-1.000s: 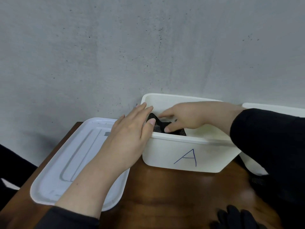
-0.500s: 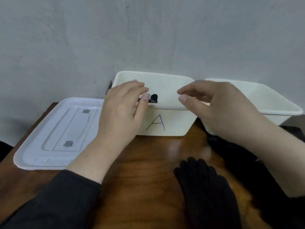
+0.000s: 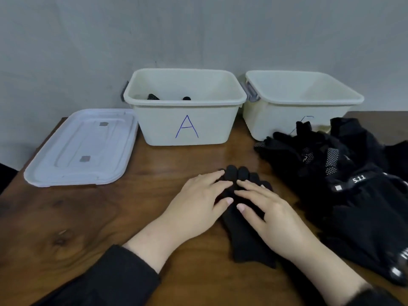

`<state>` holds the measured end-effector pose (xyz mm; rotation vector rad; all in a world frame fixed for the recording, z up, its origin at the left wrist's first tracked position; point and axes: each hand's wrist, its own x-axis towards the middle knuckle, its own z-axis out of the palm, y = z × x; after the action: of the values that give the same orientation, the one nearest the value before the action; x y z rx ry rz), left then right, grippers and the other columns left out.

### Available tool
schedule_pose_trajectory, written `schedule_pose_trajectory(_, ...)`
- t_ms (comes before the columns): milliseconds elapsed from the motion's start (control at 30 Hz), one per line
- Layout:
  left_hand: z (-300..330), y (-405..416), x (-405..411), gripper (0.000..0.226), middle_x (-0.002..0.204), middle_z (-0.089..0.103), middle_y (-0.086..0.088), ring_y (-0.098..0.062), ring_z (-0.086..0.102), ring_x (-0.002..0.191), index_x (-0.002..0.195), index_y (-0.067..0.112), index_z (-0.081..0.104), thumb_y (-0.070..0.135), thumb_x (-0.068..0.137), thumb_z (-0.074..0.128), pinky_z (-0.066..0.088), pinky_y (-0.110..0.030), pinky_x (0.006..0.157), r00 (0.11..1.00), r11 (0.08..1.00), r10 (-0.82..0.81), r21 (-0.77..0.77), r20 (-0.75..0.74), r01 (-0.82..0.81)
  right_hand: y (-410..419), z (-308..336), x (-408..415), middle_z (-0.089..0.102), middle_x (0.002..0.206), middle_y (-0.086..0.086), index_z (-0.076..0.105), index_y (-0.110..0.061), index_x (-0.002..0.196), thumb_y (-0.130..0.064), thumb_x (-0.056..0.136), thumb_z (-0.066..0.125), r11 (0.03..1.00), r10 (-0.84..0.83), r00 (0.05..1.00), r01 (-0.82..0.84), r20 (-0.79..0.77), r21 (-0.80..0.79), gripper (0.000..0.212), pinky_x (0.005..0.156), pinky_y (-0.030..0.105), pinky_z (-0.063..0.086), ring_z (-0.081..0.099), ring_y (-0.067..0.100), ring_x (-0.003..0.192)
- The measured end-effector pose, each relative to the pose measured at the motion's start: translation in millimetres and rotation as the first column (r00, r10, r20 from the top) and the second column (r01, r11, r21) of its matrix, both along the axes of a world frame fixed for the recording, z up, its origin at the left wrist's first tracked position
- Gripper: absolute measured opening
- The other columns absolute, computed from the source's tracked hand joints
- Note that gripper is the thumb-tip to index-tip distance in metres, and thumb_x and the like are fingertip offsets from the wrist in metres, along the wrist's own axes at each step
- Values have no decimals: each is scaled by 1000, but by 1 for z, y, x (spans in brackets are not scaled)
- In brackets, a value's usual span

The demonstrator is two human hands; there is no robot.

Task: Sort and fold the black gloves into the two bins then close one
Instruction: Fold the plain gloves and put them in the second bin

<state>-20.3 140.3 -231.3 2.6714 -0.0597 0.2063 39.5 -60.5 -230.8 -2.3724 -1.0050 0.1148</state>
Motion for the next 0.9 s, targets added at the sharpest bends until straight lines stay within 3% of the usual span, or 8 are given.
schedule_pose_trajectory(167, -2, -4, -16, 53, 167, 19, 11, -7, 11, 153, 153, 35, 40, 52, 103, 42, -1, -25, 122, 997, 998, 41, 52, -59, -38, -9, 0, -3, 51, 147, -18, 65, -26, 133, -36, 102, 55, 997, -20, 1000, 19, 1, 75, 34, 124, 23, 20, 30, -12, 140)
schedule_pose_trajectory(333, -1, -16, -33, 58, 165, 26, 10, -11, 20, 152, 150, 38, 44, 63, 99, 39, 8, -38, 126, 985, 987, 158, 36, -69, -156, -23, 0, -14, 45, 155, -11, 60, -26, 138, -39, 101, 56, 993, -119, 992, 119, 44, 5, 39, 124, 36, 23, 34, 7, 146)
schedule_pose_trajectory(433, -5, -27, -43, 64, 164, 29, 7, -11, 19, 152, 153, 35, 39, 66, 97, 40, 8, -40, 126, 968, 965, 243, 113, -59, -235, -32, 0, -26, 34, 160, -18, 56, -32, 142, -45, 99, 58, 994, -112, 994, 112, -5, -4, 45, 116, 22, 24, 31, 5, 146)
schedule_pose_trajectory(533, -5, -35, -52, 58, 160, 37, 9, -9, 26, 149, 148, 34, 48, 63, 97, 45, 9, -39, 125, 965, 964, 259, 61, -32, -257, -40, 1, -34, 25, 162, -23, 54, -38, 142, -55, 94, 60, 1000, -15, 998, 16, -58, 13, 52, 123, 28, 20, 18, -1, 151)
schedule_pose_trajectory(633, -5, -39, -57, 54, 156, 42, 10, -10, 32, 144, 143, 32, 54, 60, 97, 49, 12, -38, 124, 964, 961, 264, 87, -15, -262, -48, 2, -36, 18, 163, -25, 51, -43, 139, -64, 87, 62, 991, 122, 990, -126, -71, -56, 57, 127, 36, 3, 0, -8, 151)
schedule_pose_trajectory(800, -5, -42, -58, 50, 151, 47, 10, -12, 39, 140, 141, 31, 58, 57, 98, 51, 19, -39, 123, 963, 959, 268, 98, -11, -265, -54, 2, -36, 28, 159, -26, 55, -42, 111, -49, 95, 61, 987, 153, 987, -155, -46, -46, 18, 127, 36, 3, 6, -11, 149)
schedule_pose_trajectory(900, -3, -41, -60, 43, 142, 55, 12, -11, 48, 132, 136, 28, 62, 50, 100, 51, 29, -35, 117, 962, 961, 273, 33, 24, -274, -53, 0, -37, 33, 157, -25, 55, -42, 105, -45, 99, 56, 988, 147, 989, -147, -11, -52, 7, 127, 37, 3, 10, -11, 148)
